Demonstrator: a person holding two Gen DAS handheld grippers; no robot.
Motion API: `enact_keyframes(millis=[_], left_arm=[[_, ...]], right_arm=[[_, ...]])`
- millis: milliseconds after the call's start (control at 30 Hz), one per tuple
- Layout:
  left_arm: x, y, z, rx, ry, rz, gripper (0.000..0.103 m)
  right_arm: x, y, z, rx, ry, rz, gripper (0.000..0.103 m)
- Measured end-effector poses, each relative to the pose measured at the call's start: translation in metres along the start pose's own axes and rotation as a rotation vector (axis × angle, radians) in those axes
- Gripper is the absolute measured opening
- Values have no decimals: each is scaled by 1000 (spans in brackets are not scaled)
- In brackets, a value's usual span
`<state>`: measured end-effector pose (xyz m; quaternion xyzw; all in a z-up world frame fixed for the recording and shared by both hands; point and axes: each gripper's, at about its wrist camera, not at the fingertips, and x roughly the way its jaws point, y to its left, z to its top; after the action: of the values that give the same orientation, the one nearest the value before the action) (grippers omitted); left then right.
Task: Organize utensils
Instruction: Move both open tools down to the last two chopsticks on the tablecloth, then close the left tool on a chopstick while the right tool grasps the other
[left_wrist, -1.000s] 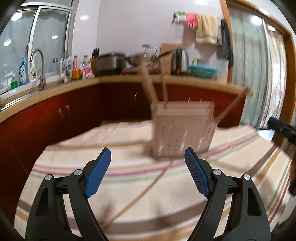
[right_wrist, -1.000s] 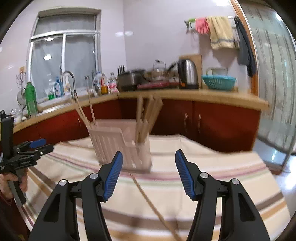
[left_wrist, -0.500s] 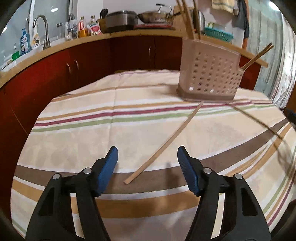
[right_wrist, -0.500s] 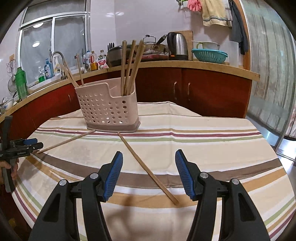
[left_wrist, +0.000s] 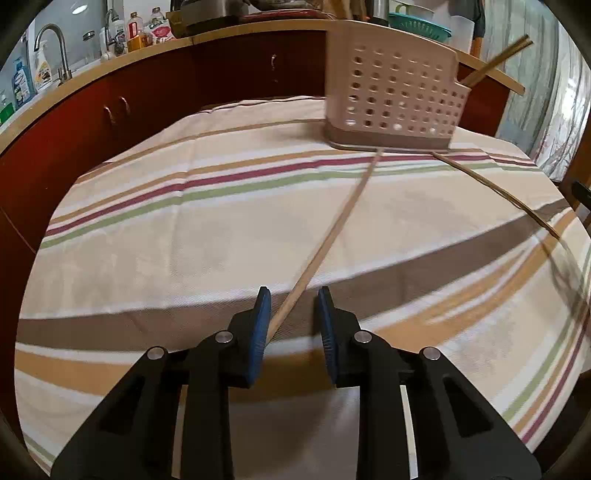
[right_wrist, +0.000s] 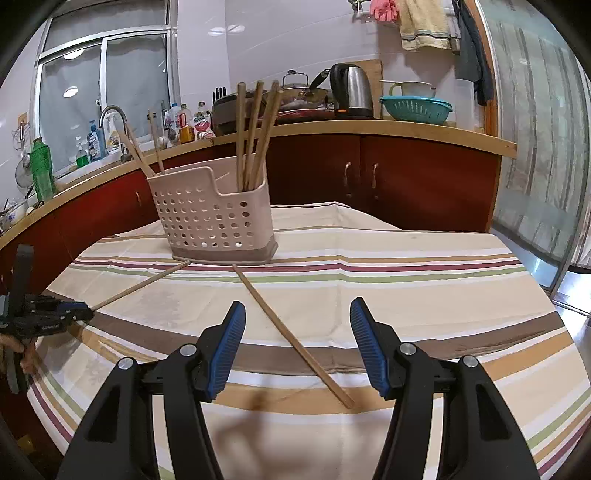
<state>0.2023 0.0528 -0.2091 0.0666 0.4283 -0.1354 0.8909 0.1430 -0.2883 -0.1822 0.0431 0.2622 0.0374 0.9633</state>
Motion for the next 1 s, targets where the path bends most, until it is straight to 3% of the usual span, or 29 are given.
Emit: enact_keyframes(millis=[200,367,567,800,1000], left_arm=[[-3,-6,-3,-41,11,15,28],[-7,-17,-8,-9,4,23,21],[-7,-18,-9,-14,-6,34,21],[-8,-18,-10,-23,-15,37,21],[-8,-16,-12,-29,-27,34,21]], right_arm=[[1,-16,-9,16,31,-13,58],[6,-26,-22,30,93,-4,57],[19,-30,-30,39,174,19,51],[35,-32,-39,40,294,2,39],[32,-28,-43,5,293,-30,26]])
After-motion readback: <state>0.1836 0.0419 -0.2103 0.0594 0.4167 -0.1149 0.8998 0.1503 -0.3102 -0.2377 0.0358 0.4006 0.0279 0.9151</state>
